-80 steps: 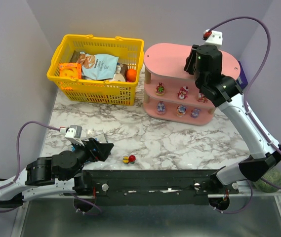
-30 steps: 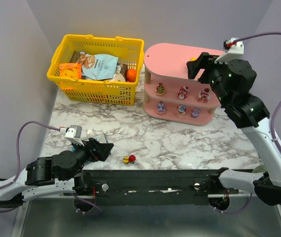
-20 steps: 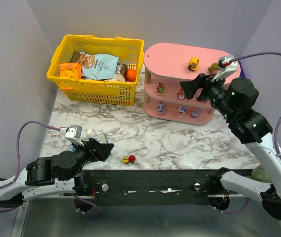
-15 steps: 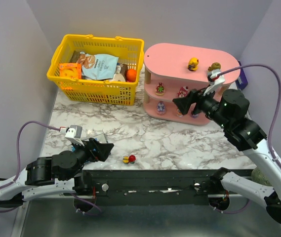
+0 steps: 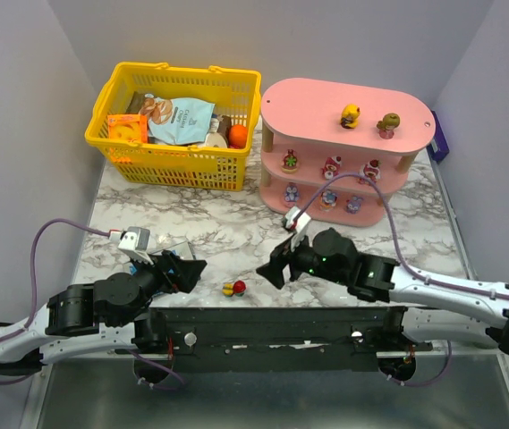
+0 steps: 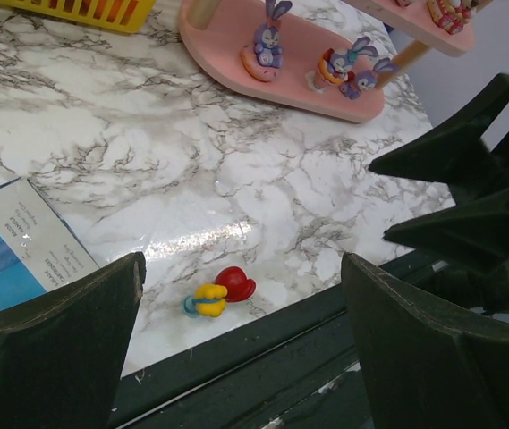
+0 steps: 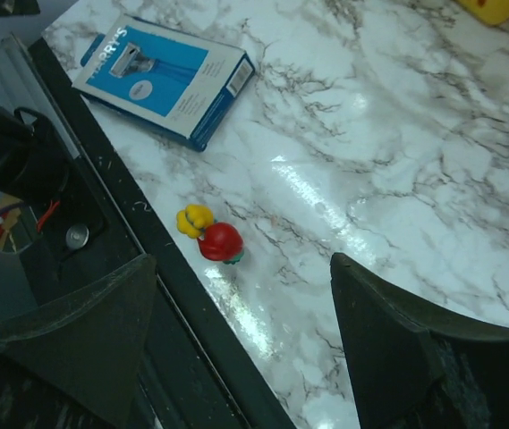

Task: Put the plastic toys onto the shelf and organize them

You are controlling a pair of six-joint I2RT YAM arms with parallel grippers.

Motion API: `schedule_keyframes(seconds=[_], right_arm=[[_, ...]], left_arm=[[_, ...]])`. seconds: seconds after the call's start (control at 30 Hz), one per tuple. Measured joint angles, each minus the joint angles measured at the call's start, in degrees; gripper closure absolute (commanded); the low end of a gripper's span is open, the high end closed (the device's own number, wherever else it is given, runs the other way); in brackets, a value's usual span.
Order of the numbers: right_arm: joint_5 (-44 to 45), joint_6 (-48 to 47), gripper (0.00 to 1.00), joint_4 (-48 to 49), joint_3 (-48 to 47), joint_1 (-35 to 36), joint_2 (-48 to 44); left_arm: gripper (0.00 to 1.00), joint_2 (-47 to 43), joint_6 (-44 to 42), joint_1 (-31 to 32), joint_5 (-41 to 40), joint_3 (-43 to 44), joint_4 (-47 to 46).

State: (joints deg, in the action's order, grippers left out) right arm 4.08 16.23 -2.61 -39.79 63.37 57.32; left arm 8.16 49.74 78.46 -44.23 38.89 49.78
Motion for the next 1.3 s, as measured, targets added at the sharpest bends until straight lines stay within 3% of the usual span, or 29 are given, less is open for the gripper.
schedule_keyframes(seconds=[0.27, 0.43, 0.6, 0.93, 1.3], right_arm=[[12.59, 3.61, 0.16, 14.21, 2.82, 12.44, 13.88], [18.6, 7.69, 0.18, 18.62, 2.67, 16.63, 22.86], [21.68, 10.05, 0.21, 20.85, 2.64, 17.62, 28.41], [24.28, 12.74, 0.38, 23.56, 0.68, 17.66, 32.46], [26.1, 15.39, 0.47, 23.3, 0.52, 17.66, 33.57]], left_arm=[[0.01, 0.02, -0.11, 0.07, 0.17, 0.0, -0.39], [0.01, 0.31, -0.15, 0.07, 0.17, 0.0, -0.42], [0.01, 0.9, -0.15, 0.24, 0.17, 0.0, -0.39], [0.01, 0.92, -0.15, 0.33, 0.17, 0.0, -0.39], [0.01, 0.9, -0.15, 0.44, 0.17, 0.0, -0.39]])
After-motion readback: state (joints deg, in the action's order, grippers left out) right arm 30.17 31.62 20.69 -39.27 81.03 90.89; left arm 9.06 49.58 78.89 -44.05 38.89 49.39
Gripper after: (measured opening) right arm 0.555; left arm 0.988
